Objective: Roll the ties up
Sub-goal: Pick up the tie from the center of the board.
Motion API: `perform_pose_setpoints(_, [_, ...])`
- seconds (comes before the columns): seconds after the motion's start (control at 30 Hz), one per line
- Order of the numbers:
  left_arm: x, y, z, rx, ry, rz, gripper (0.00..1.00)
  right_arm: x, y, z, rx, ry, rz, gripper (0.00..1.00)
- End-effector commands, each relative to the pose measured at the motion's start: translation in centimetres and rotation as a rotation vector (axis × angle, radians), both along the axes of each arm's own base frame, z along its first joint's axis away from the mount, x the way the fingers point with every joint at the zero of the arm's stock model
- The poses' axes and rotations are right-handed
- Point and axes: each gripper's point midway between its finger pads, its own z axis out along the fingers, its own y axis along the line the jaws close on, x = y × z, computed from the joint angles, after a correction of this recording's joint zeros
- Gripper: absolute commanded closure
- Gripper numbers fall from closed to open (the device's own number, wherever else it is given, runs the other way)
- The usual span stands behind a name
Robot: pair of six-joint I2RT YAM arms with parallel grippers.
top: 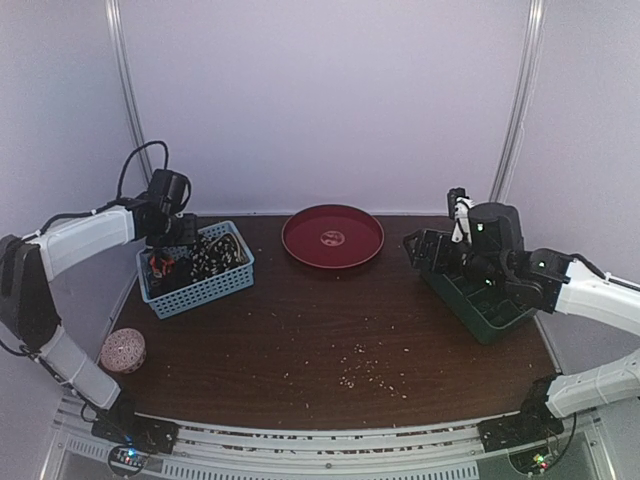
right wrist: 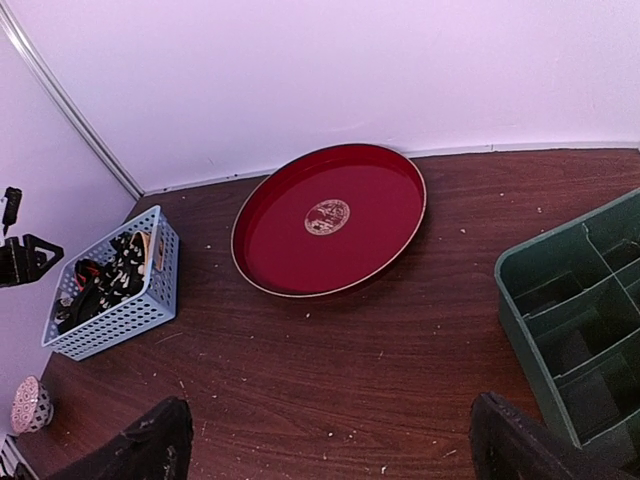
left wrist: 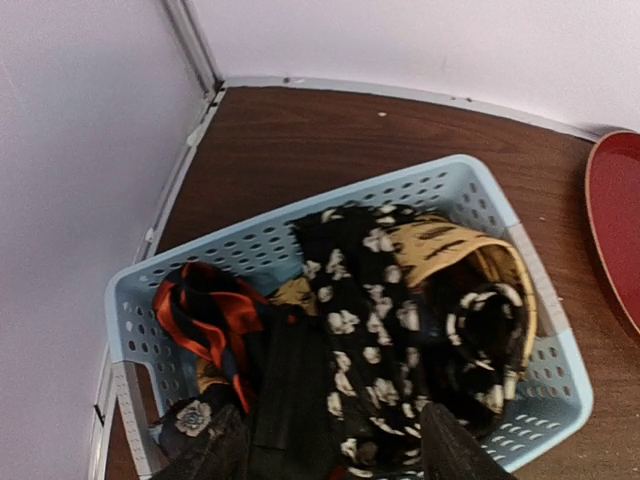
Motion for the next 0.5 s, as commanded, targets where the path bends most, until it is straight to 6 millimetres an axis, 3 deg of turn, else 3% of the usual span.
perform_pose_setpoints(0.0, [1.0, -0.9, -1.3, -0.127, -0.022, -0.137, 0.4, 0.1, 0.9, 0.3, 0.03, -0.025, 0.047, 0.02])
perform_pose_setpoints(0.1, [1.5, -3.4, -3.0, -0.234, -0.007, -0.228, 0.39, 0.2, 0.9, 0.0, 0.027, -0.027, 0.046, 0.02])
perform_pose_setpoints(0.27, [3.1, -4.6, -6.7, -0.297, 0.055, -0.222, 0.37, 0.2, 1.0, 0.3, 0.022, -0.033, 0.05, 0.02])
perform_pose_setpoints(0.37, [3.7, -5.3, -7.7, -0.335, 0.062, -0.231, 0.42, 0.2, 1.0, 0.5, 0.022, -0.033, 0.052, 0.02])
perform_pose_setpoints(0.4, [3.9, -5.2, -7.9, -0.33, 0.067, -0.217, 0.48, 0.2, 1.0, 0.5, 0.023, -0.033, 0.051, 0.02])
perform_pose_setpoints(0.47, [4.1, -4.5, -7.8, -0.308, 0.073, -0.178, 0.82, 0.2, 0.8, 0.6, 0.023, -0.029, 0.041, 0.02])
